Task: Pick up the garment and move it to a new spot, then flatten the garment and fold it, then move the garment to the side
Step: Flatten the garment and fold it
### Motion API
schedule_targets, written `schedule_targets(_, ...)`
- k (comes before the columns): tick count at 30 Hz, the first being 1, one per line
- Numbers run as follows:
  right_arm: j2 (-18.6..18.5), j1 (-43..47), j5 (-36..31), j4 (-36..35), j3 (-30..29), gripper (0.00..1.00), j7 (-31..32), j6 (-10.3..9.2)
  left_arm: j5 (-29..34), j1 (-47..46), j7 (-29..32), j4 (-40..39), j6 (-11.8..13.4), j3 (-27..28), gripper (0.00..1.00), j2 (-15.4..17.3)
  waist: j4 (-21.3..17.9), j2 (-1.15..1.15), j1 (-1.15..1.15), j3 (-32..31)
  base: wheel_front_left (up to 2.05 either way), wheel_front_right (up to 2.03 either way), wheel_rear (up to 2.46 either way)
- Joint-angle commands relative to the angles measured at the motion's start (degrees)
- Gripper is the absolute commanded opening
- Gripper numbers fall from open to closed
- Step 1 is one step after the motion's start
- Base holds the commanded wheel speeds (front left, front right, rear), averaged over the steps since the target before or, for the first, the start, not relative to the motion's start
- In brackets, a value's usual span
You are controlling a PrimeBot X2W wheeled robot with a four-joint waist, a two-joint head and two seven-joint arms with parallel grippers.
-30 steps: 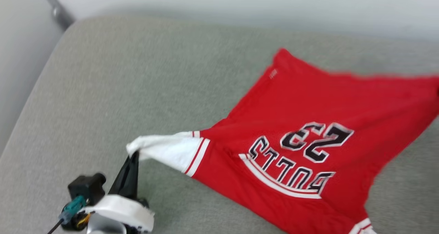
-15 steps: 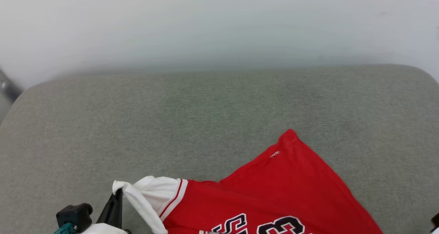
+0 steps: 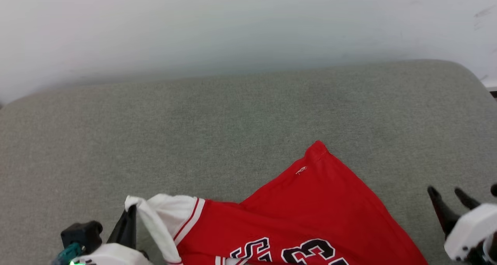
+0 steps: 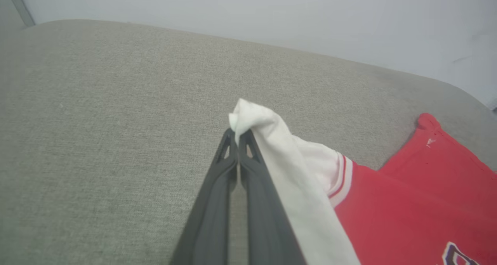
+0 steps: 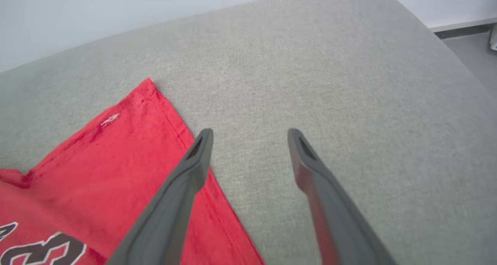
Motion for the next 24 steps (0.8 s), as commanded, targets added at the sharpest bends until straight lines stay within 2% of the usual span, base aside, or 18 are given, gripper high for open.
schedule_targets(1, 0.38, -2.99, 0.11, 1.02, 0.98, 1.00, -1.78, -0.03, 0.37, -1.52, 0.11, -0.60, -0.19, -0.13, 0.00, 0.20, 0.82, 0.00, 0.01, 1.67, 0.00, 0.00, 0.00)
schedule_targets(3, 0.38, -6.75, 0.57, 2.85, 2.40, 1.00, -2.90, -0.03, 0.86, -3.39, 0.12, -1.10, -0.57, -0.55, 0.00, 0.25, 1.76, 0.00, 0.01, 3.52, 0.00, 0.00, 0.00)
schedule_targets(6, -0.25, -12.67, 1.63, 5.59, 5.22, 1.00, -1.22, -0.04, 1.42, -5.99, 0.16, -1.31, -1.45, -1.25, 0.00, -0.06, 3.33, 0.00, 0.01, 6.06, 0.00, 0.00, 0.00)
schedule_targets(14, -3.24, -26.96, 4.66, 12.35, 12.34, 1.00, 15.89, -0.04, 3.04, -14.69, -0.92, -0.82, -4.46, -4.26, 0.00, -2.18, 8.52, 0.00, 0.01, 13.09, 0.00, 0.00, 0.00)
schedule_targets(15, -3.24, -26.96, 4.66, 12.35, 12.34, 1.00, 15.89, -0.04, 3.04, -14.69, -0.92, -0.82, -4.46, -4.26, 0.00, -2.18, 8.52, 0.00, 0.01, 13.09, 0.00, 0.00, 0.00)
schedule_targets(20, -3.44, -32.85, 4.76, 15.58, 15.32, 1.00, 25.75, -0.04, 3.79, -19.55, -2.02, 1.02, -6.31, -6.01, 0.00, -4.13, 10.71, 0.00, 0.01, 16.32, 0.00, 0.00, 0.00)
schedule_targets(24, -2.66, -35.51, 4.48, 18.32, 17.69, 1.00, 30.67, -0.04, 4.10, -21.75, -2.89, 2.52, -7.37, -6.78, 0.00, -5.03, 11.55, 0.00, 0.01, 18.28, 0.00, 0.00, 0.00)
